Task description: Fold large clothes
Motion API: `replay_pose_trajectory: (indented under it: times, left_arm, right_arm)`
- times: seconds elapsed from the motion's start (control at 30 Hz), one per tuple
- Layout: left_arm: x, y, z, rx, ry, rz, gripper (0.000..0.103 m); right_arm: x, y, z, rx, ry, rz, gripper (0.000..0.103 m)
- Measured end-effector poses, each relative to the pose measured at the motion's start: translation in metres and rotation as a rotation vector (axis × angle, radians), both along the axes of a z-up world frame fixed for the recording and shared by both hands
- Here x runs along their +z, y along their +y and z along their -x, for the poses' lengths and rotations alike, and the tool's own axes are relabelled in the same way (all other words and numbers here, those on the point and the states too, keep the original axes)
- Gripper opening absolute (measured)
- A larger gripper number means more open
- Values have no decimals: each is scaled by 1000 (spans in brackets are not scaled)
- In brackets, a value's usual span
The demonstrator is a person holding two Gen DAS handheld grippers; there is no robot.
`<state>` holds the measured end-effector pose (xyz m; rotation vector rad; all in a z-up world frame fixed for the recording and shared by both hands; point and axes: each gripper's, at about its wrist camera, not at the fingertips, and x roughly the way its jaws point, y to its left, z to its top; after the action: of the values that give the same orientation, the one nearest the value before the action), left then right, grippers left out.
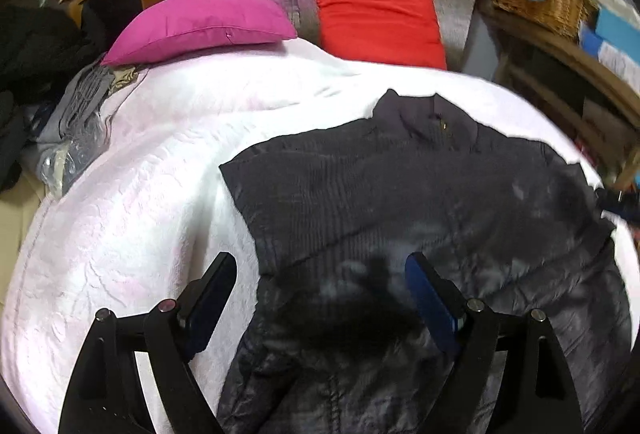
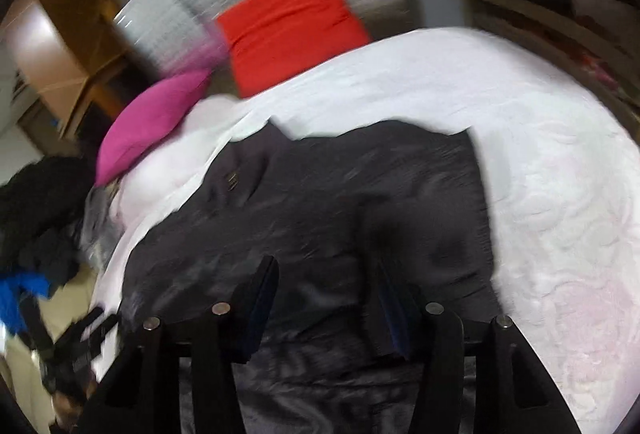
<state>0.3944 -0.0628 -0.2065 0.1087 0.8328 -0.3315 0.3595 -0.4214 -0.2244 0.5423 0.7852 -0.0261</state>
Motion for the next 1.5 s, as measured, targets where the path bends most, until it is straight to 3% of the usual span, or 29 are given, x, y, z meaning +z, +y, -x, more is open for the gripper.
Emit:
replay_pose_trajectory:
  times: [0.1, 0.17, 0.27, 0.43, 0.5, 0.6, 0.7, 0.83, 0.93, 1.17, 1.5]
  left_arm:
    - [-21, -17, -10, -8, 63, -67, 86]
    - [-38, -27, -15, -6, 116, -120, 87]
    - [-37, -29, -17, 10, 114, -120, 87]
    - [-23, -21, -17, 18, 95, -40, 87]
    - [-27, -24, -16, 6, 91, -66, 87]
    - [-40, -40, -10, -32, 77, -169, 87]
    - [-33, -37, -10, -25, 73, -154, 87]
    - [-19, -20, 4, -11, 58, -104, 87]
    - [-2, -8, 31, -31, -11, -80, 87]
    - [6, 27, 92, -37, -52, -41, 87]
    - [-29, 113, 184, 153, 94, 107, 87]
  right_arm:
    - [-19, 19, -13, 72, 70, 8, 55]
    - [-30, 29, -21, 116, 125, 82, 55]
    - [-26, 30, -17, 120, 122, 96, 55]
    - [-9, 23, -2, 107, 41, 33, 55]
    - [-16, 24, -4, 108, 74, 42, 55]
    - [-39, 27, -17, 137, 139, 25, 55]
    - [-26, 30, -13, 136, 118, 49, 55]
    - [-11, 26, 1, 158, 63, -13, 55]
    - [-2, 14, 29, 161, 27, -35, 68]
    - [-4, -13, 117, 120, -23, -89, 70]
    - [-53, -41, 233, -21, 80, -168, 72]
